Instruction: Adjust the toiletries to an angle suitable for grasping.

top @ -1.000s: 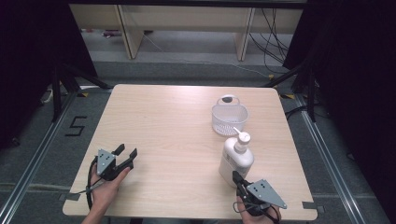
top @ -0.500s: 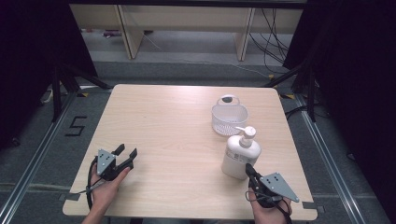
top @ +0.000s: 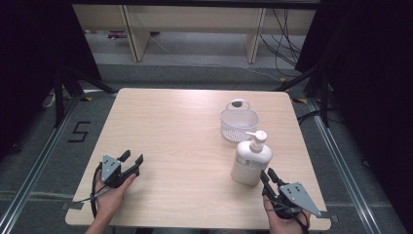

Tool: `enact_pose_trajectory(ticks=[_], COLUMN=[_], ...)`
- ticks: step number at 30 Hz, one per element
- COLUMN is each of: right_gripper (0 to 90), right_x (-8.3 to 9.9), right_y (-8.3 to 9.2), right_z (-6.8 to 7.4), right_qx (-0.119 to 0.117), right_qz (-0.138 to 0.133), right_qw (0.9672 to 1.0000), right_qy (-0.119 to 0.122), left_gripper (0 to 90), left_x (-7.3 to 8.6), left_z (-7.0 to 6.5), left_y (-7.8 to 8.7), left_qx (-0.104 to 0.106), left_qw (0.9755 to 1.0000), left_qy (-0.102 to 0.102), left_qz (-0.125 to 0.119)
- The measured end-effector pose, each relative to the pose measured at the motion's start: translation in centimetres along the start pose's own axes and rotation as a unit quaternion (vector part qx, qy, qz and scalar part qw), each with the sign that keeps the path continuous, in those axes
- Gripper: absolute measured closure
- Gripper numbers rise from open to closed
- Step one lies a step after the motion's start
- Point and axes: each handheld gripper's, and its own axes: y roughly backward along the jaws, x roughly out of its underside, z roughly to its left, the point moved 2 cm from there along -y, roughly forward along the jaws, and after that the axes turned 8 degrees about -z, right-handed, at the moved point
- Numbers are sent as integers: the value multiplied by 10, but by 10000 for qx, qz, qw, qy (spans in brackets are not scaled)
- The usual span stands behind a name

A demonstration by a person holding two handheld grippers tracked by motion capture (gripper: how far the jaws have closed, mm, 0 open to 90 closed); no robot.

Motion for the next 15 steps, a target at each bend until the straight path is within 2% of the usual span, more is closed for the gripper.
enact_pose_trajectory(ticks=[2,3,4,5,6,7,8,10,12,13,15], right_gripper=[607,607,548,548,502,492,483,467,462,448,442], right_x=[-4,-4,-8,-8,-10,-11,-11,-11,-10,-11,-11], right_y=[4,4,6,6,7,7,8,8,6,6,5], right_z=[-2,-2,-4,-4,-4,-5,-5,-5,-5,-4,-2], right_qx=[120,120,158,158,182,186,224,269,229,304,279], right_qz=[-112,-112,-244,-244,-348,-368,-370,-311,-401,-336,-357], right_qw=[9999,9999,9996,9996,9992,9991,9990,9991,9989,9990,9990], right_qy=[30,30,7,7,-58,37,72,29,5,57,29], left_gripper=[437,437,437,436,435,435,435,435,435,437,437], left_x=[0,0,0,0,0,0,0,0,0,0,0], left_z=[-1,-1,-1,-1,-1,-1,-1,-1,-1,-2,-2], left_y=[0,0,0,0,0,-1,-1,-1,-1,0,0], left_qx=[-2,-2,3,3,17,46,31,40,57,57,52], left_qw=[10000,10000,10000,10000,10000,9999,9999,9999,9999,9999,9999], left_qy=[-1,-1,-8,-8,-4,4,9,6,4,-38,-58], left_qz=[2,2,-16,-16,-49,-135,-116,-113,-138,-117,-111])
